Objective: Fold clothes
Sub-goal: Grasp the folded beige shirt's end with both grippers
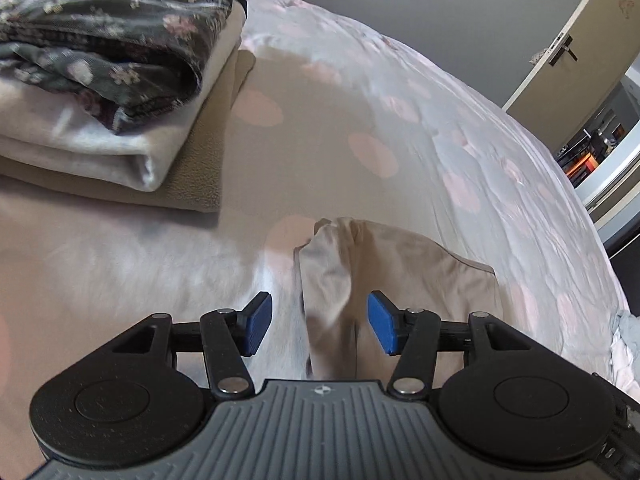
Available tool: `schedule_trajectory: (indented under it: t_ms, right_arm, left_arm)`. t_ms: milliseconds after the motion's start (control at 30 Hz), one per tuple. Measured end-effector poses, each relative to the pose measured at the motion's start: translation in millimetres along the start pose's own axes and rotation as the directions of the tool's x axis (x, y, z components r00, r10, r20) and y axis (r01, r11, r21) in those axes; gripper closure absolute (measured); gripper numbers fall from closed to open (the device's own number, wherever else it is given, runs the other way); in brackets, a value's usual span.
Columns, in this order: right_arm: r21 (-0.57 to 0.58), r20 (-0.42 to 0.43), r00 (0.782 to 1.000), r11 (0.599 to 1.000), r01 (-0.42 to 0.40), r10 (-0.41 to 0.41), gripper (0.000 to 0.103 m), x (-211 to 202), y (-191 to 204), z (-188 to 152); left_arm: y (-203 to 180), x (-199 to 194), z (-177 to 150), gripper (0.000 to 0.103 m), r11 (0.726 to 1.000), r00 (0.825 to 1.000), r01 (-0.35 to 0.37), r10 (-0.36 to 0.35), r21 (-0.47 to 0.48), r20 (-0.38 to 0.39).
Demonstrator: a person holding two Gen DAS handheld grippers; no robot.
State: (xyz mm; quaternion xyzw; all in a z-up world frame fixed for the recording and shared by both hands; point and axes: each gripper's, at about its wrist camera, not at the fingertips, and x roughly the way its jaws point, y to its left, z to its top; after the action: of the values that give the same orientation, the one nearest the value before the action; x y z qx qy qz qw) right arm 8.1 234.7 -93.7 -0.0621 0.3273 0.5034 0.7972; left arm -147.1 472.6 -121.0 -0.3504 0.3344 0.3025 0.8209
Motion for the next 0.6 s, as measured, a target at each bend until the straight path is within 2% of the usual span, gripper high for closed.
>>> schedule_trajectory:
  t_ms: [100,200,267,367,600]
  right_arm:
    - [0.060,-0.017,1.000,0.998,-0.018,0.019,0.048,19,-18,8]
    - [0.133,-0.045,0.998,0.990,-0.035,0.041,0.048,40,-35,8]
    - [0.177,-0.064,0.997,0.983,-0.039,0.051,0.048,52,-44,5]
    - [0.203,-0.060,0.996,0.978,-0.049,0.063,0.048,59,-49,1]
    - [0.239,-0.027,0.996,0.968,-0.080,0.089,0.048,72,-54,-7]
  left_arm:
    - [7,22,-2,0.052,1.000,0.999,0.013,-0.013,-0.008,-0.034]
    - [6,35,-11,0.050,0.999,0.999,0.014,-0.012,0.046,-0.047]
    - [-1,37,-13,0.046,0.995,0.999,0.007,-0.003,0.101,-0.043]
    - [-9,39,-19,0.046,0.989,1.000,-0.006,0.008,0.149,-0.016]
    - [-13,47,-17,0.049,0.981,0.999,0.047,-0.051,0.189,0.017]
